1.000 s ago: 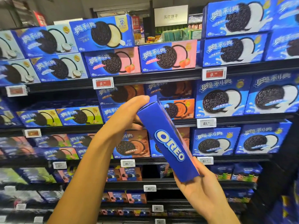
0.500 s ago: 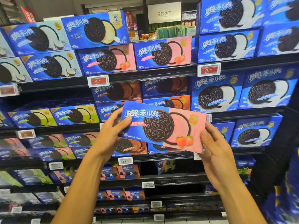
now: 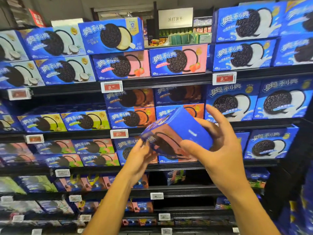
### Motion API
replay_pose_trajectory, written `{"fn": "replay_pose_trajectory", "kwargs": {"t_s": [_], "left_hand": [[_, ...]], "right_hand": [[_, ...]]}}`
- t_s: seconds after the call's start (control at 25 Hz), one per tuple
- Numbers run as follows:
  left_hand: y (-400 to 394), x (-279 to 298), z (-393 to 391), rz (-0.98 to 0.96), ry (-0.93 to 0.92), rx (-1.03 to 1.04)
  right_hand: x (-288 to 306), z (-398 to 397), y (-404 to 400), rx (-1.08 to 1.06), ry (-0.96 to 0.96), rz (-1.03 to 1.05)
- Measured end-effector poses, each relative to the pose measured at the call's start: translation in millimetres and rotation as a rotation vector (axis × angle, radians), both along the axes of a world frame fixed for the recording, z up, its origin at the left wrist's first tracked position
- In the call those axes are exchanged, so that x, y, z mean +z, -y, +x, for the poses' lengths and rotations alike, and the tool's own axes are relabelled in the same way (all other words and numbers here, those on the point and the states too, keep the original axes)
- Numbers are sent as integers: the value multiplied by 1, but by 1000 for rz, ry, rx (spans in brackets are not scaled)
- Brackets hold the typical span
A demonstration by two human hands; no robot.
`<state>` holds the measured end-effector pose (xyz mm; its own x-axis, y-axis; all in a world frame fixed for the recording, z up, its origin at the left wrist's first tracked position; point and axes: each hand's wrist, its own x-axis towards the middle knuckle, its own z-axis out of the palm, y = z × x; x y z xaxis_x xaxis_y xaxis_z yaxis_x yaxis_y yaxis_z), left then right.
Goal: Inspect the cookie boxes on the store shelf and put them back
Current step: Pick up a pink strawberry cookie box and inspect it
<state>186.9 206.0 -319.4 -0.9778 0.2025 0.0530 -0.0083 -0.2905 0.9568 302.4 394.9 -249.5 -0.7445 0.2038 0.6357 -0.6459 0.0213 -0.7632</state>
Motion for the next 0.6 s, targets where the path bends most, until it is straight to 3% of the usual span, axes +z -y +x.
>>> {"fn": "replay_pose_trajectory", "kwargs": {"t_s": [0.16,0.24,0.4,0.6], "left_hand": [[-7,-11,0,291,175,-44],[-3,-13,-1,327,167,-51],[19,-7,-7,345,59,21],[58,17,-10,321,-223,95]], "right_hand": [[-2,6,23,4,-25,184],[-5,8,31,31,-26,243],[-12,9,21,47,-62,278],[-25,1,-3,128,-38,176]]}}
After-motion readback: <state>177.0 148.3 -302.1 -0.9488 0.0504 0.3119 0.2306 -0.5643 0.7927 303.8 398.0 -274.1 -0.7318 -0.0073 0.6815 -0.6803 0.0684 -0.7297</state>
